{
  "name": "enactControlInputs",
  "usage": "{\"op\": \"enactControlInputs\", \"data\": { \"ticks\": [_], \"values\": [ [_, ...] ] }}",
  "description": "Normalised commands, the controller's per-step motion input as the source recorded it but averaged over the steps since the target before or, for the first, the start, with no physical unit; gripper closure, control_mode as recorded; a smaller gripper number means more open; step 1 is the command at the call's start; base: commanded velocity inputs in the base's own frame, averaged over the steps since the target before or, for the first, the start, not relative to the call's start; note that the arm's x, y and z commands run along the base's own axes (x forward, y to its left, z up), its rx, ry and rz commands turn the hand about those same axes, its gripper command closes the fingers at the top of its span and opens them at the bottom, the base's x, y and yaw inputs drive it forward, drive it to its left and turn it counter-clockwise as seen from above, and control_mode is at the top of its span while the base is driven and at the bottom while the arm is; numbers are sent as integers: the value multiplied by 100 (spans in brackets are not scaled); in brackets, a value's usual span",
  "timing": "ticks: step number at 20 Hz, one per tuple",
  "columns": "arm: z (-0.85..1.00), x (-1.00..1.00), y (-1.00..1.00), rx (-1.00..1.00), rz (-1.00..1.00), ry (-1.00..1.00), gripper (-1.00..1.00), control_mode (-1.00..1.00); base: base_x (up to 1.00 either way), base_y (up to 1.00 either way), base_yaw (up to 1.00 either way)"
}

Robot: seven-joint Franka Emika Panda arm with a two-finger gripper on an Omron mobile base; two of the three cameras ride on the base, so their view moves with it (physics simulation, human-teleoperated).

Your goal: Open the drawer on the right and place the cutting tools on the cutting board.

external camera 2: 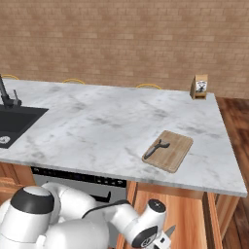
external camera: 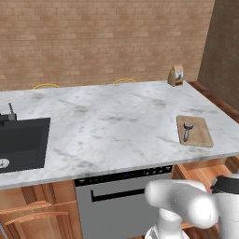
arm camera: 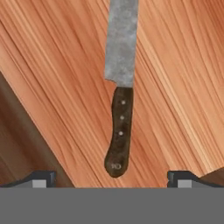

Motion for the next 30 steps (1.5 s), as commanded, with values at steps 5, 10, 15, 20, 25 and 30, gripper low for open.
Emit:
{"op": "enactControlInputs", "data": {
  "ticks": [5,10,15,20,25,30],
  "values": [
    [-17,16,-1,1,0,0,-100,-100,0,0,0],
    [-23,2,-11,0,0,0,-100,-100,0,0,0],
    [-27,1,-15,0,0,0,-100,-100,0,0,0],
    [-25,7,-8,0,0,0,-100,-100,0,0,0],
    [-26,0,-5,0,0,0,-100,-100,0,0,0],
    [-28,0,-6,0,0,0,100,-100,0,0,0]
  ]
}}
